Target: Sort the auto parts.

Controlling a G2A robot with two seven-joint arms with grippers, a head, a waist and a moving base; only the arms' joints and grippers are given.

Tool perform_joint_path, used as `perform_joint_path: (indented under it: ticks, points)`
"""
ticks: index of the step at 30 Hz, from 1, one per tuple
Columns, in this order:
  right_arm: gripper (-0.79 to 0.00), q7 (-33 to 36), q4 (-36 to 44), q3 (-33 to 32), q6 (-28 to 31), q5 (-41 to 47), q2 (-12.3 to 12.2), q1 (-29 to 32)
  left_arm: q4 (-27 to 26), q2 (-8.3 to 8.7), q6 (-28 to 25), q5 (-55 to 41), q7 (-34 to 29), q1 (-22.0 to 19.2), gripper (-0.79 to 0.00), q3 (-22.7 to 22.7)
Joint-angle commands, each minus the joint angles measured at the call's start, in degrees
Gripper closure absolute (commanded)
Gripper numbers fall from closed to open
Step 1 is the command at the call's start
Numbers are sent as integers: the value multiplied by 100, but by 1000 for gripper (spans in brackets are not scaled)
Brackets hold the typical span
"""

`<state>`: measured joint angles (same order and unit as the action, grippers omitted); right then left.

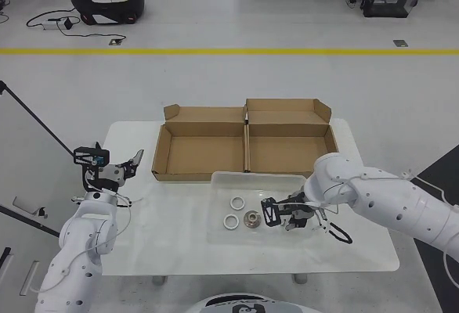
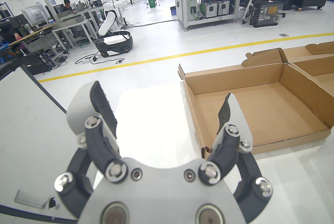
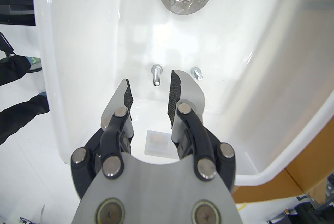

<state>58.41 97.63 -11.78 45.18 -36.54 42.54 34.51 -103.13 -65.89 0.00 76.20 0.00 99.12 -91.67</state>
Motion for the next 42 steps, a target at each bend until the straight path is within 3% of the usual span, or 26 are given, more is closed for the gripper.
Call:
perform_joint_path:
  ticks: [1, 27, 42]
  points:
    - [-336, -5, -14, -10, -11, -27, 9, 25, 0, 0, 0, 0, 0, 0, -785, 0]
    - [-326, -8, -200, -165, 47, -201, 144, 239, 0, 0, 0, 0, 0, 0, -785, 0]
    - [-271, 47, -260, -228, 21, -263, 222, 330, 0, 0, 0, 0, 0, 0, -785, 0]
